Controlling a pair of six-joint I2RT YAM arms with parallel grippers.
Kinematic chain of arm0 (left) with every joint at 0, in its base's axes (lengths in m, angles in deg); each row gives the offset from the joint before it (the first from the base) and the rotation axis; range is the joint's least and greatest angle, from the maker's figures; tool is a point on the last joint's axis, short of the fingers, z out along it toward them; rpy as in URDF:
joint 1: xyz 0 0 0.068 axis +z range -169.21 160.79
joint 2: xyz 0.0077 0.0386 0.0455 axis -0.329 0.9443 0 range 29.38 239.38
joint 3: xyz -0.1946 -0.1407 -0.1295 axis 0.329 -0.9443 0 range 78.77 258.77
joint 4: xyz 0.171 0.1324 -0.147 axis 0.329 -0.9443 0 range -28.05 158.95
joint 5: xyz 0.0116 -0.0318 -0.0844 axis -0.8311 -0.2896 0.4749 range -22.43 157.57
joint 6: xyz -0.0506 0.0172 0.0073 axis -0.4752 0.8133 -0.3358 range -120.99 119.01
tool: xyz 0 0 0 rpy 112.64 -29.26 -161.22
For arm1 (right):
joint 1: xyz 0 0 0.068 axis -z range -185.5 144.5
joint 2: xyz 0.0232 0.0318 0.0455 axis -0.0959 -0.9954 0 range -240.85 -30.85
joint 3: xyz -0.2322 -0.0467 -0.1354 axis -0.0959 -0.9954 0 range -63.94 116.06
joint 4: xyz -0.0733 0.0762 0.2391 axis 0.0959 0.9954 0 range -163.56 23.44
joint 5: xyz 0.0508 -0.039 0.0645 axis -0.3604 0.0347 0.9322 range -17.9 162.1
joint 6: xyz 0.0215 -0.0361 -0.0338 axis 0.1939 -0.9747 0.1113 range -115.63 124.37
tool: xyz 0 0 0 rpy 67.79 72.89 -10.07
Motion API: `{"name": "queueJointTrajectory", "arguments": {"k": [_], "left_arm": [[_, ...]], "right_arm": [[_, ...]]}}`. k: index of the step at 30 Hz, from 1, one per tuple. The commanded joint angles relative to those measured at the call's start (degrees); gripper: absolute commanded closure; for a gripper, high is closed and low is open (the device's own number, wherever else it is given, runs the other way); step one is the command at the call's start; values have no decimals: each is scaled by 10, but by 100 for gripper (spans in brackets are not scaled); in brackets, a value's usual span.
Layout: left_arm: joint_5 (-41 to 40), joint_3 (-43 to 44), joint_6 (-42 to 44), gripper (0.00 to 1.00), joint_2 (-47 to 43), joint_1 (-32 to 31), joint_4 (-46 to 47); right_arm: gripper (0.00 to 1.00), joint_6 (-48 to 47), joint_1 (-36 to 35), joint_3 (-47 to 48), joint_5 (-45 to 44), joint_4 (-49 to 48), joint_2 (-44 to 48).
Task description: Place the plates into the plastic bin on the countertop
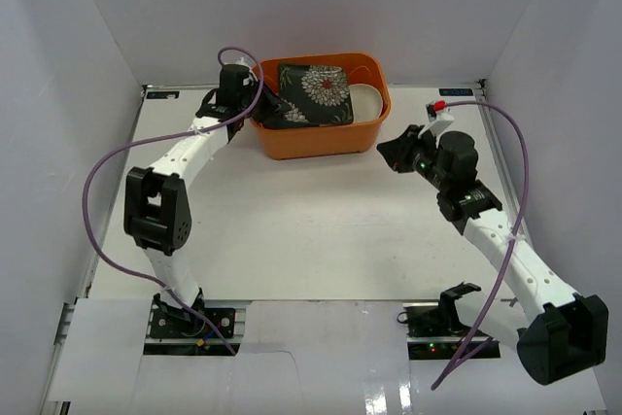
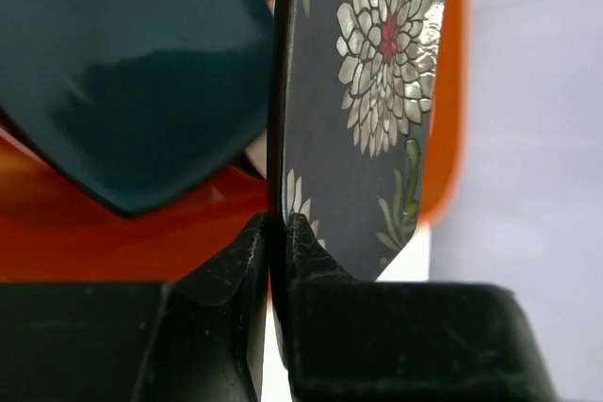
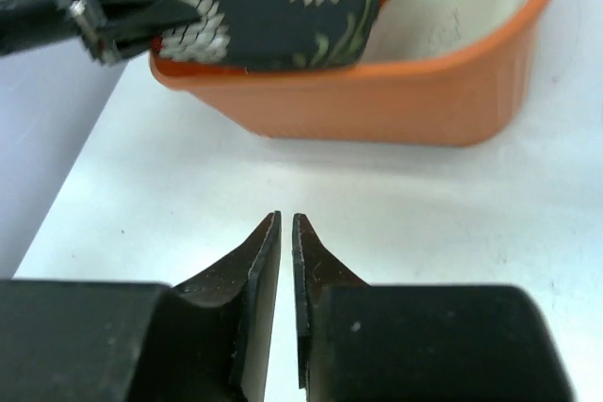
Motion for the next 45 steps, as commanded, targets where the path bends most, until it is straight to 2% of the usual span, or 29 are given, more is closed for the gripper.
{"name": "queueJointTrajectory", "arguments": {"k": [1,5,10,12,13,15,16,17,18,20,24,27,29,32,36,37,39,40,41,44,45], "left_arm": [[-2,80,1,100,22,2,62],[1,118,3,100,91,0,55],[-1,157,4,99,152,0,35],[1,163,5,86,172,0,26],[2,165,6,64,175,0,26],[6,168,9,42,181,0,25],[8,170,10,15,181,0,22],[9,176,11,4,181,0,20],[8,179,15,2,175,0,17],[10,182,23,2,166,1,13],[0,177,46,2,102,0,13],[-8,165,70,2,62,0,15],[-8,154,95,2,15,0,22],[-11,109,132,2,-65,-1,30],[-5,-16,168,2,-204,-1,42],[-4,-86,176,2,-238,-1,49],[-4,-151,202,2,-336,-2,49],[-6,-210,207,2,-368,-2,37],[-12,-235,212,2,-427,-2,28],[-23,-324,223,2,-512,-2,-16],[-27,-346,227,2,-568,-1,-25]], "right_arm": [[83,4,0,-51,-23,-36,54],[78,1,0,-87,-24,-27,93],[67,-10,-1,-107,-30,-12,106],[61,-11,-1,-111,-34,-8,109],[59,-12,-1,-113,-35,-7,111],[51,-12,-2,-113,-37,-6,116],[48,-12,-1,-112,-38,-5,116],[46,-12,-1,-112,-39,-4,118],[42,-13,-1,-109,-42,-3,121],[38,-15,-1,-103,-47,6,123],[15,-23,-1,-87,-60,18,127],[2,-27,-1,-77,-64,28,129],[9,-29,-1,-68,-70,37,130],[10,-35,-1,-48,-77,48,138],[10,-53,-1,-20,-105,91,162],[10,-60,-1,-16,-114,99,166],[10,-86,0,3,-148,132,182],[10,-96,0,9,-160,144,188],[10,-106,-1,14,-183,155,201],[10,-103,-1,-9,-209,163,249],[10,-100,-1,-20,-214,155,264]]}}
